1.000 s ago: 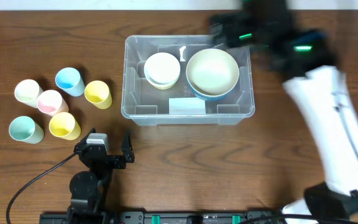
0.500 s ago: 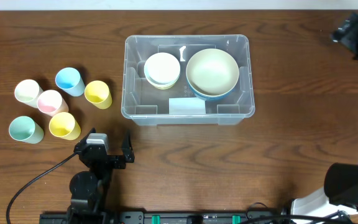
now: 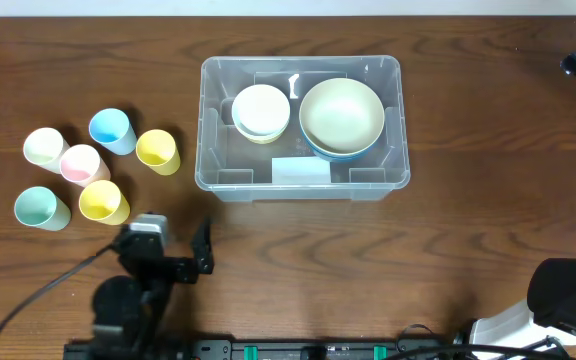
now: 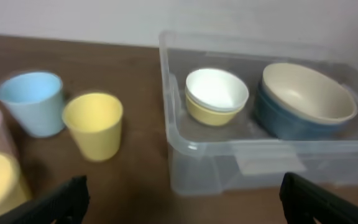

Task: Pack container
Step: 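Reach the left gripper to the yellow cup and grasp its rim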

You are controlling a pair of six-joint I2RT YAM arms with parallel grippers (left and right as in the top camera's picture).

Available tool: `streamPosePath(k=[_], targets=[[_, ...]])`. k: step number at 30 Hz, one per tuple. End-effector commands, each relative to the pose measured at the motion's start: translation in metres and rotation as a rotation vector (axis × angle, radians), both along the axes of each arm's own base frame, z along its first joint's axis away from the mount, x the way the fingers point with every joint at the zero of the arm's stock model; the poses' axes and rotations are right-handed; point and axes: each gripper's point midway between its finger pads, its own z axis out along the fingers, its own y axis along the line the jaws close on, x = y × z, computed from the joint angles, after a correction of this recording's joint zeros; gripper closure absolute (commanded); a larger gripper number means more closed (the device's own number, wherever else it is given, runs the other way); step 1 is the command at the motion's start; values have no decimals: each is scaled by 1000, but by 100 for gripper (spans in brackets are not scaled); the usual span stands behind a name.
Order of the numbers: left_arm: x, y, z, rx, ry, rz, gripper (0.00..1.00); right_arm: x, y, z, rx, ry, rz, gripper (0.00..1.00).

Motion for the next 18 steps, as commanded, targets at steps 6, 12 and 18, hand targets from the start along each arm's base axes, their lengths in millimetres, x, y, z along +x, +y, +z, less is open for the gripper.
streamPosePath(k=[6,12,18], targets=[[4,24,105,104,338,120,2,-1,-2,-1,10,-3,-17,1],[33,11,132,183,611,24,2,-1,-2,-1,10,-3,-17,1],[76,-6,115,144,742,-36,2,-1,-2,-1,10,-3,-16,1]])
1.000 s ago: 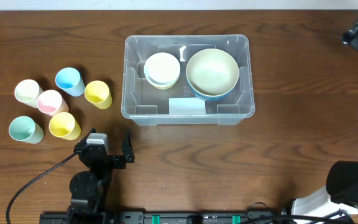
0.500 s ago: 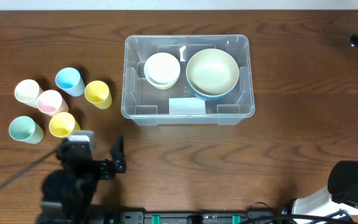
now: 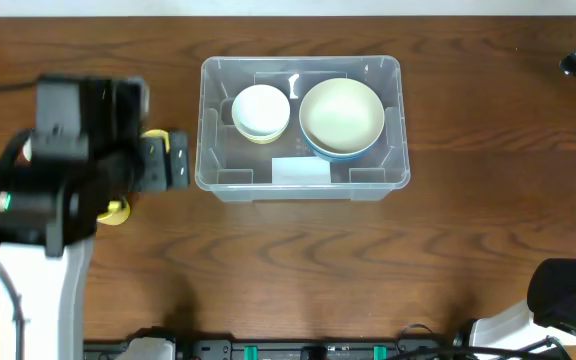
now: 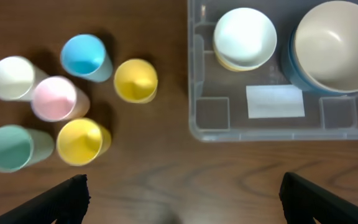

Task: Pack container
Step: 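Reach the left gripper to the yellow cup and grasp its rim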

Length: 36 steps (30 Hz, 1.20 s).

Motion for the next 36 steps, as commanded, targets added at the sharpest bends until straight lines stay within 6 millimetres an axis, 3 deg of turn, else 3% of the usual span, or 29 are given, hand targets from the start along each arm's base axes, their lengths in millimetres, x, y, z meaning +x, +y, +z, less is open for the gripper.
streamPosePath(k=[1,6,13,18,24,28,36], targets=[[13,-12,-15,-39,78,-49,2,-1,-3,-1,2,0,-21,1],[35,-6,-45,10,175,-75,2,-1,-3,-1,2,0,-21,1],[65,56,-83,-75,265,388,2,-1,-3,-1,2,0,-21,1],[79,76,-107,-137,316,525,0,-1,-3,-1,2,0,-21,1],[90,83,-140,-187,392,693,9,-1,-3,-1,2,0,-21,1],[92,85,-167,-190,463,753,22,-1,-3,-1,2,0,-21,1],[83,91,-209,-186,580,846,26,-1,-3,-1,2,0,-21,1]])
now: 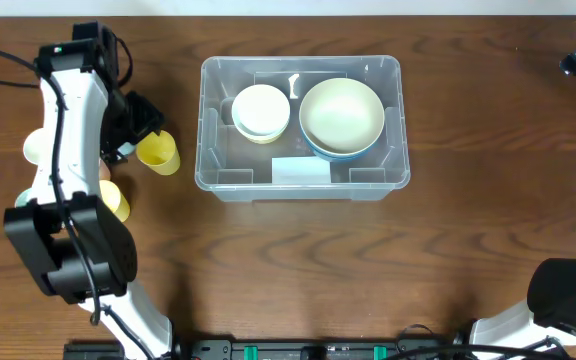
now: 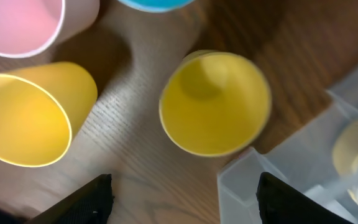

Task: Pack container
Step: 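Reach the left gripper to the yellow cup and grasp its rim, then carry the yellow cup into the container and release it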

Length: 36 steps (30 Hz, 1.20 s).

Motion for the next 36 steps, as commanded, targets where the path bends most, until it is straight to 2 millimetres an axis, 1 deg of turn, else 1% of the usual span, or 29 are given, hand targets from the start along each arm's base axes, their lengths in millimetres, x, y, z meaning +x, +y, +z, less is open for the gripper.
streamPosePath(k=[1,7,12,15,18,20,22,24,25,28,31,33,36], targets=[[-9,6,-18,-4,48,71,26,-1,-3,-1,2,0,-21,1],[-20,15,-51,-15,72,68,26,-1,-3,-1,2,0,-21,1],[-7,6,-69,-79,-4,-42,28,-1,-3,-1,2,0,-21,1],[-3,6,-75,-74,-28,-51,36,-1,-3,-1,2,0,-21,1],[-1,7,-78,-71,-40,-55,51,-1,-3,-1,2,0,-21,1],[-1,7,-79,-71,-39,-54,66,-1,-3,-1,2,0,-21,1],[-1,7,-79,-71,-38,-54,77,-1,-3,-1,2,0,-21,1],[-2,7,-79,-72,-36,-54,91,-1,-3,-1,2,0,-21,1],[-2,7,-79,-72,-35,-54,94,-1,-3,-1,2,0,-21,1],[-3,6,-76,-72,-36,-55,94,-1,-4,-1,2,0,-22,1],[-5,6,-64,-67,-55,-72,94,-1,-3,-1,2,0,-21,1],[-7,5,-46,-59,-83,-99,94,-1,-3,-1,2,0,-21,1],[-15,3,-11,-39,-144,-158,94,-1,-3,-1,2,0,-21,1]])
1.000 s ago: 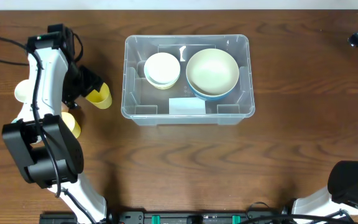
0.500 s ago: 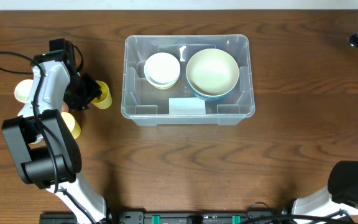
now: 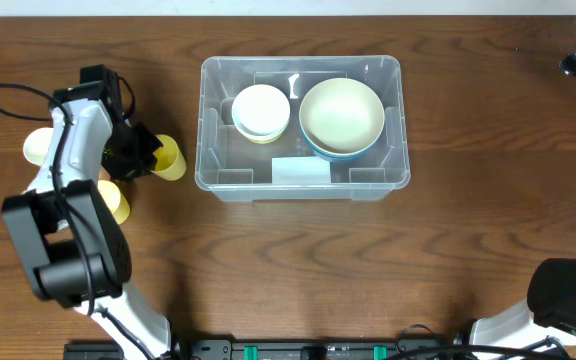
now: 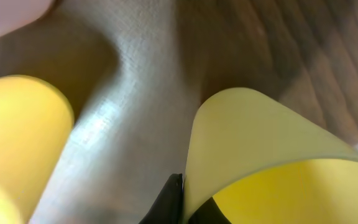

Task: Pack container
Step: 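Carry the yellow cup into the container and release it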

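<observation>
My left gripper (image 3: 140, 152) is down among the cups left of the container, shut on the rim of a yellow cup (image 3: 171, 159). The left wrist view shows the cup's wall (image 4: 260, 143) pinched between the two dark fingertips (image 4: 173, 202), one inside and one outside. The clear plastic container (image 3: 206, 130) stands at the table's middle. It holds a stack of small bowls (image 3: 261, 110) and a large cream bowl (image 3: 342, 115) nested in a blue one. My right gripper does not show.
A second yellow cup (image 3: 114, 200) stands just left of the held one and fills the left of the wrist view (image 4: 17, 137). A cream cup (image 3: 36, 147) peeks out beside my arm, which hides the other cups. Part of the right arm sits at the far right edge.
My left gripper was open above the yellow cup nearest the container. It is now lower and shut on that cup's rim.
My left arm was low at the table's front, gripper open, facing the cups and container. Then it hung high over the cups. Then it was close above the yellow cup by the container, still open. Now it grips that cup's wall.
</observation>
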You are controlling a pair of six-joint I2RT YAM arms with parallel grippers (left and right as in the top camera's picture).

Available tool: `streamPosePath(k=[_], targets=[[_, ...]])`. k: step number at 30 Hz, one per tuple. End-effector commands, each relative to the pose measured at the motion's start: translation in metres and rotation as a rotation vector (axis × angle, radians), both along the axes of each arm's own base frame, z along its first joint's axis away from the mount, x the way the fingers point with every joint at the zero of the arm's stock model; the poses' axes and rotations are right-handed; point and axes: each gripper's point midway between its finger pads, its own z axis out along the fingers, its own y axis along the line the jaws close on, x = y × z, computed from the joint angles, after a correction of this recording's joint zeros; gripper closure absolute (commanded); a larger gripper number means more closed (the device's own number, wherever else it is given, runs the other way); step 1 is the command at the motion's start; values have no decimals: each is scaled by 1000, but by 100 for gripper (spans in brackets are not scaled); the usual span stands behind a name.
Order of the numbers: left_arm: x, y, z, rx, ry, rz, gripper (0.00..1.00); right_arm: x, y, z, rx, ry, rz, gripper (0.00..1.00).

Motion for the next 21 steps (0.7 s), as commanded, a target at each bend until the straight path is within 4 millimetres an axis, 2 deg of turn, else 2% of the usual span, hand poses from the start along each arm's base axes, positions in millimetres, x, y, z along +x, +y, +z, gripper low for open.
streamPosePath(k=[1,6,9,13,17,19,21], targets=[[-5,-2,58,37,-137,-85,94,-1,-3,-1,2,0,-21,1],[-33,-28,125,76,-281,-225,94,-1,-3,-1,2,1,-21,1],[-41,-61,163,61,-426,-347,94,-1,-3,-1,2,1,-21,1],[-37,-112,203,38,-629,-497,94,-1,-3,-1,2,1,-21,1],[-22,-161,220,10,-758,-620,94,-1,-3,-1,2,0,-21,1],[-12,-180,218,6,-778,-653,94,-1,-3,-1,2,0,-21,1],[-2,-198,206,-6,-768,-688,94,-1,-3,-1,2,1,-22,1]])
